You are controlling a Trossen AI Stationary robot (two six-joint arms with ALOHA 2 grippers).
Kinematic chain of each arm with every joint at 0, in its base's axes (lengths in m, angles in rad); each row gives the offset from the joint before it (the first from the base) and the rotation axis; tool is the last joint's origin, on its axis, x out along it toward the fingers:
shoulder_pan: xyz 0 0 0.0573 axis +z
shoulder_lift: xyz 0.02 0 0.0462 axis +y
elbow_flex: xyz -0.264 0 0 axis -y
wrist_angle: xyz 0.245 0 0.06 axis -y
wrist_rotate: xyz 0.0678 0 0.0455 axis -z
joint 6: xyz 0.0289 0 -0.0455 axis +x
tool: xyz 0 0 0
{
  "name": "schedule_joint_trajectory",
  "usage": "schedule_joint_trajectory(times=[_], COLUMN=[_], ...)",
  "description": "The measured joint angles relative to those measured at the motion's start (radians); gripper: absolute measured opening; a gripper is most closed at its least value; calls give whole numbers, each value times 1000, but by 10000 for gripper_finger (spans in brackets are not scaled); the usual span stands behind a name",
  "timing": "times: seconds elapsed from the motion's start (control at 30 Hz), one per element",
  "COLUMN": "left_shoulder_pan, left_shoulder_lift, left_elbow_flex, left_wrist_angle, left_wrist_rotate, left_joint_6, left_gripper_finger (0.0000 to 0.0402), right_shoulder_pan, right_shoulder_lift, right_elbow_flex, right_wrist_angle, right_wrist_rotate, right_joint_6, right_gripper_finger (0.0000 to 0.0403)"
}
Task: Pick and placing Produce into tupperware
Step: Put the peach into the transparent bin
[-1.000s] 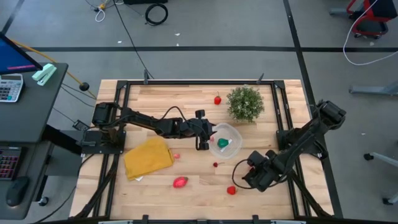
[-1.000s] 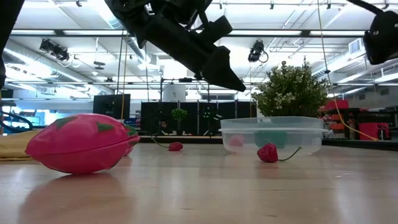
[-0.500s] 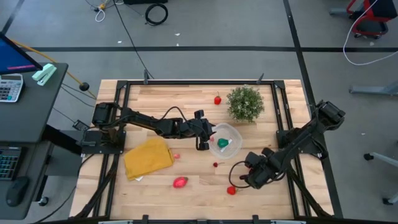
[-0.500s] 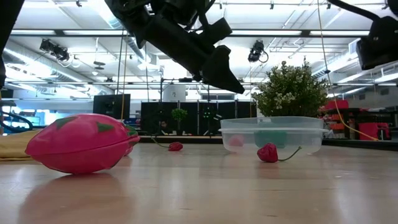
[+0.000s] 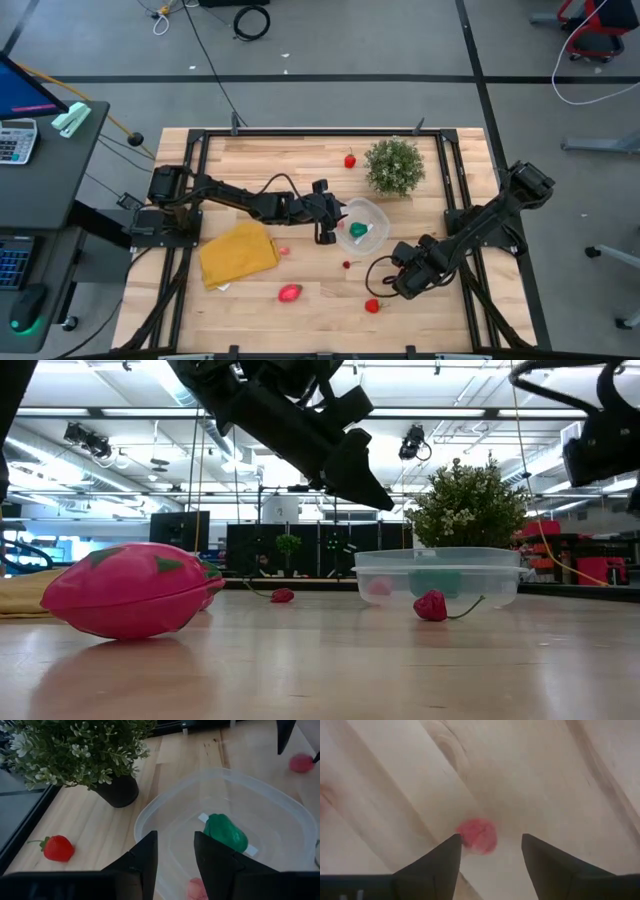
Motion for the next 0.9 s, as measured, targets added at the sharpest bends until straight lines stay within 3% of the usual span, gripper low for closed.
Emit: schedule_joint_trajectory(times=[0.27,0.53,0.7,0.9], left_shoulder_pan=[0,0,0,0], left_shoulder_lift=[0,-10,-88,-235], left_elbow_flex=[0,0,0,0], left_wrist_angle=[0,-6,-32,-43], left_wrist_rotate=[0,0,-3,-179], left_joint_6=[1,8,31,170], left_gripper_finger=[131,126,122,121], right_shoulder_pan=[0,0,0,-2], right_shoulder_lift=[0,0,0,0], right_elbow_flex=[-29,-29,-29,-29], right_wrist_angle=[45,45,45,50], right_wrist_rotate=[-3,62,69,107], right_joint_6=[17,8,7,7], right_gripper_finger=[202,151,126,89])
